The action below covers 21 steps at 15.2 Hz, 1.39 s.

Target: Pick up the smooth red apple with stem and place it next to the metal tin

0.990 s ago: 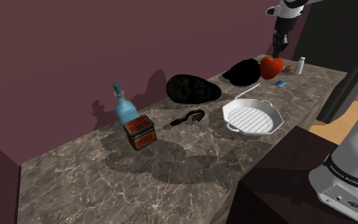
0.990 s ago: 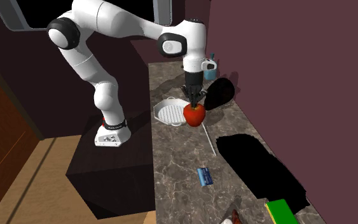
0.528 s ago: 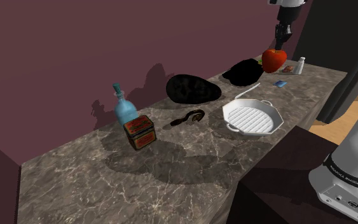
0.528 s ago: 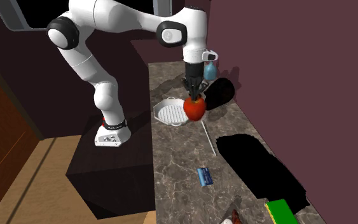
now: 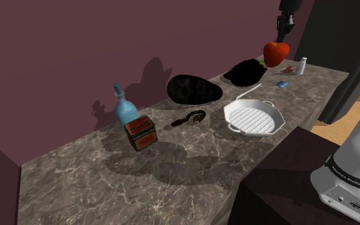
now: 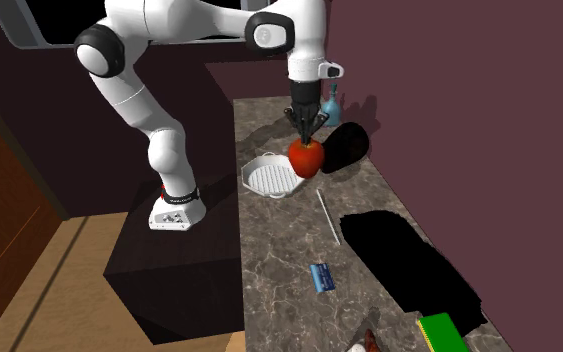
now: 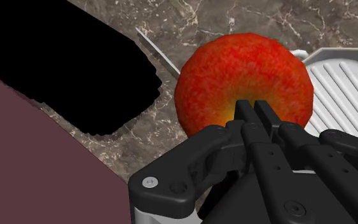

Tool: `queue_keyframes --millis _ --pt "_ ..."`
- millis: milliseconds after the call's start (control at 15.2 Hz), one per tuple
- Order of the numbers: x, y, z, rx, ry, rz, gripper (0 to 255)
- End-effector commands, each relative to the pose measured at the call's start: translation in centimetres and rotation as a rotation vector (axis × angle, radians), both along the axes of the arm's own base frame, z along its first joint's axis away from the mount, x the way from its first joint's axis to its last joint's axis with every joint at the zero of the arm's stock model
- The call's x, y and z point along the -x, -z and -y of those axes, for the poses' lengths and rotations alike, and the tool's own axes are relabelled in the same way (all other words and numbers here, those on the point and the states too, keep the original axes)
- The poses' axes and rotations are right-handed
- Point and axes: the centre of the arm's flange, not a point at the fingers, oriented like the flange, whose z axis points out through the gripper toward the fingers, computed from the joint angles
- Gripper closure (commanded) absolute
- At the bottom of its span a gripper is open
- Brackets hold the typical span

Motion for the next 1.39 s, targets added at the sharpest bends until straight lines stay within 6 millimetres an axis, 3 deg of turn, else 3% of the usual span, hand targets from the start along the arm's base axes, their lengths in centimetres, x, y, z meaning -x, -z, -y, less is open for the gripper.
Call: queue_keyframes --millis 0,1320 --pt "-0.2 0.0 -2.3 0.0 0.001 0.0 255" --pt "-3.2 -0.1 -28.6 0.0 0.001 0.0 255"
